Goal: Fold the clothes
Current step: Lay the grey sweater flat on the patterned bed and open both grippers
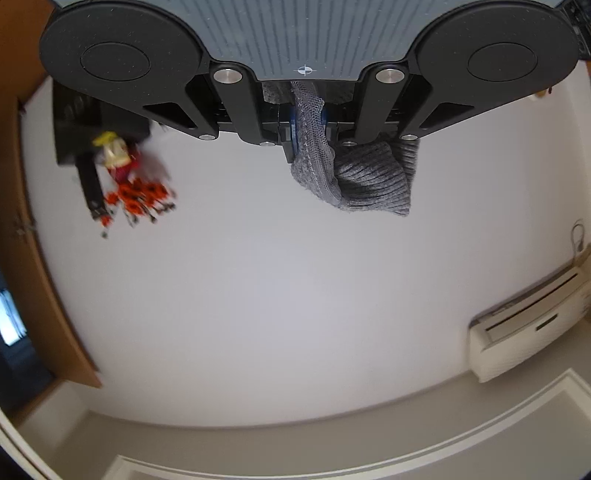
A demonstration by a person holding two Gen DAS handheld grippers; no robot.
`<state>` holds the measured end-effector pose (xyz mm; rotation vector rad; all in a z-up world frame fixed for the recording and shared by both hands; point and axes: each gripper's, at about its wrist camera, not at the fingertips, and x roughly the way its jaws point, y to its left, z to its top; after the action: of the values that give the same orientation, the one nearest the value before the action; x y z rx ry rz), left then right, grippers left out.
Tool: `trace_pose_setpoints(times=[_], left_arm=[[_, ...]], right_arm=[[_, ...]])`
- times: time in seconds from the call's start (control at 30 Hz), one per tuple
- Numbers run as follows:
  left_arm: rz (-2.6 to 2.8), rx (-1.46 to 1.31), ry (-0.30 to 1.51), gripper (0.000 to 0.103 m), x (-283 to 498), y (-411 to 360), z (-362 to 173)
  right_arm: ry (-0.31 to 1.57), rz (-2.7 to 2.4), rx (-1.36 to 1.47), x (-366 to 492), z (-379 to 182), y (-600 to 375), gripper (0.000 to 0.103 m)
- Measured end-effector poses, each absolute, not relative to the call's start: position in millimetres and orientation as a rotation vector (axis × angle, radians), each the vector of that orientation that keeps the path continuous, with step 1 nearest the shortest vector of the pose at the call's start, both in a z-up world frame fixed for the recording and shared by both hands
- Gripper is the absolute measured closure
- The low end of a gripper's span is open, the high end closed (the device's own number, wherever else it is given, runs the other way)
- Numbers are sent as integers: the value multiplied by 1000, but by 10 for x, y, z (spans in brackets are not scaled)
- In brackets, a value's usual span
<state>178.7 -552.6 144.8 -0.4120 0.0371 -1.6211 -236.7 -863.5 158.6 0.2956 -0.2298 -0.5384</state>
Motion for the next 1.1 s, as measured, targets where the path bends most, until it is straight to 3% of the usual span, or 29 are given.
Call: trace_pose_setpoints(times=[0.23,0.4,0.6,0.9,1.0,1.07,1.1], left_arm=[[-1490,-471,70,99,2178,-5665,1623],[-1291,-463,141,99,2531,-6273,1451],[-983,-398,258,99,3142,-7512,919],[-645,37,468,97,4019,-9248,-421],[-652,152,585,84,4141,-9448,-807],[-641,197,688,55,4192,-9508,-925],[-630,193,719,47,4171,-9441,-954]], right_arm=[[-245,-366,212,-1654,2041,-9277,93],[-185,-272,231,-847,1942,-10311,93],[-7,-215,327,647,1028,-11931,93],[358,-273,288,2943,-868,-13373,93],[440,-290,246,3494,-1412,-13621,89],[476,-310,245,3662,-1664,-13651,77],[491,-328,251,3691,-1747,-13664,57]])
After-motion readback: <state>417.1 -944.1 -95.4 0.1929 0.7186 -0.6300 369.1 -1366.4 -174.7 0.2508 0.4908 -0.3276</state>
